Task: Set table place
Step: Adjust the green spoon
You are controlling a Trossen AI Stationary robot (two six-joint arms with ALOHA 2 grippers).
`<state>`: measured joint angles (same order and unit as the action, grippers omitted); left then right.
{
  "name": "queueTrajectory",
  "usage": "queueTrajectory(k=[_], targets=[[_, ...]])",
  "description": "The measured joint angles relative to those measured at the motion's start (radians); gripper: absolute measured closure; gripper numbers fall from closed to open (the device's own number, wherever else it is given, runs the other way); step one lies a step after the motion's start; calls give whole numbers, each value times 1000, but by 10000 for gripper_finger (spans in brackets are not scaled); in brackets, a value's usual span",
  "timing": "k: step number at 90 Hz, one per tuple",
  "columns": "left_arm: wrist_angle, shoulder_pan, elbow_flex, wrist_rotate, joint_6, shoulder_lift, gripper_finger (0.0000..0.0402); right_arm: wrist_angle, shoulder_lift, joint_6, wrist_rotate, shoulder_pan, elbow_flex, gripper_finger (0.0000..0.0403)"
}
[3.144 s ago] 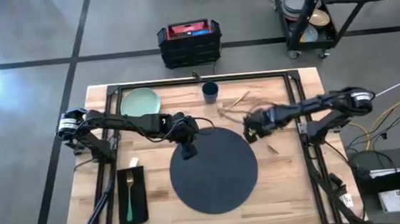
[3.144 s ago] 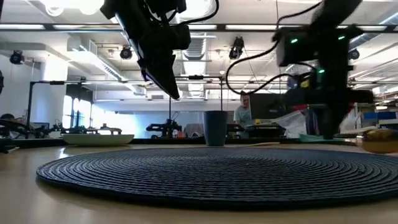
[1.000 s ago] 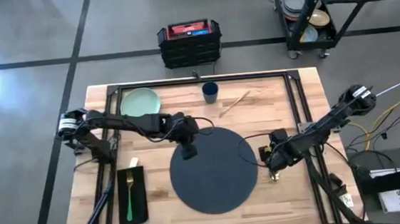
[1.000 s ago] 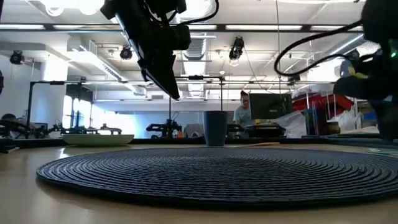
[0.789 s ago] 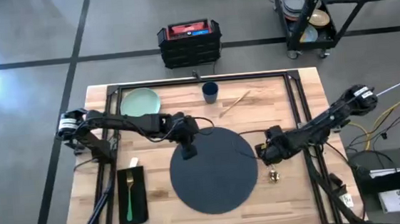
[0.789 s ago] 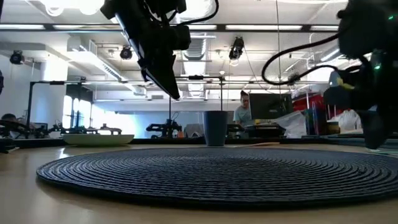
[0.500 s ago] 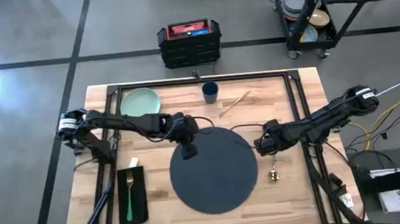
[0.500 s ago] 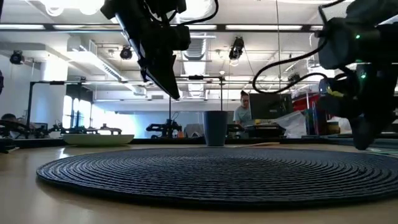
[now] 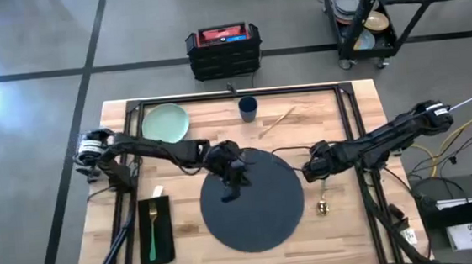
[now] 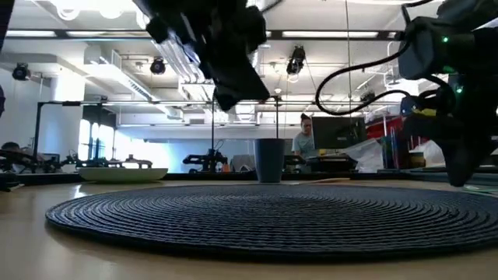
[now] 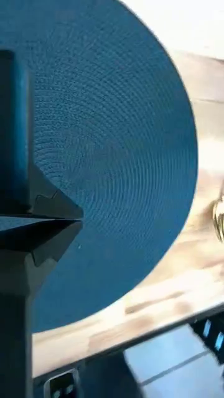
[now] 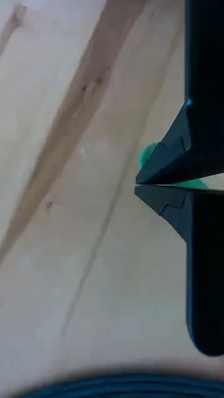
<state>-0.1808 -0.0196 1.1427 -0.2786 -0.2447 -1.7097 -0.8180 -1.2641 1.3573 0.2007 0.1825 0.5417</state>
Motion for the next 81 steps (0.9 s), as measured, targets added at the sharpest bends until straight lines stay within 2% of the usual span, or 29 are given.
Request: queueTrajectory(k=[22, 32, 47, 61, 71, 81], targets=[[11, -37, -1, 0, -172, -24, 402, -80, 7, -69, -97, 7, -15, 403], [8, -62, -1, 0, -213, -18, 402, -106, 35, -56, -186, 60, -21, 403], [12, -103, 6, 0, -260, -14, 402, -109, 99, 69, -241, 207, -16, 403], [16, -129, 6, 31, -300, -14, 402, -168, 154, 298, -169, 396, 22, 403], [43, -142, 6, 34, -325, -14, 402, -83, 170, 329, -154, 528, 54, 403], [75, -149, 6, 34, -350, -14, 401, -1, 158, 352, -149, 610, 60, 403]])
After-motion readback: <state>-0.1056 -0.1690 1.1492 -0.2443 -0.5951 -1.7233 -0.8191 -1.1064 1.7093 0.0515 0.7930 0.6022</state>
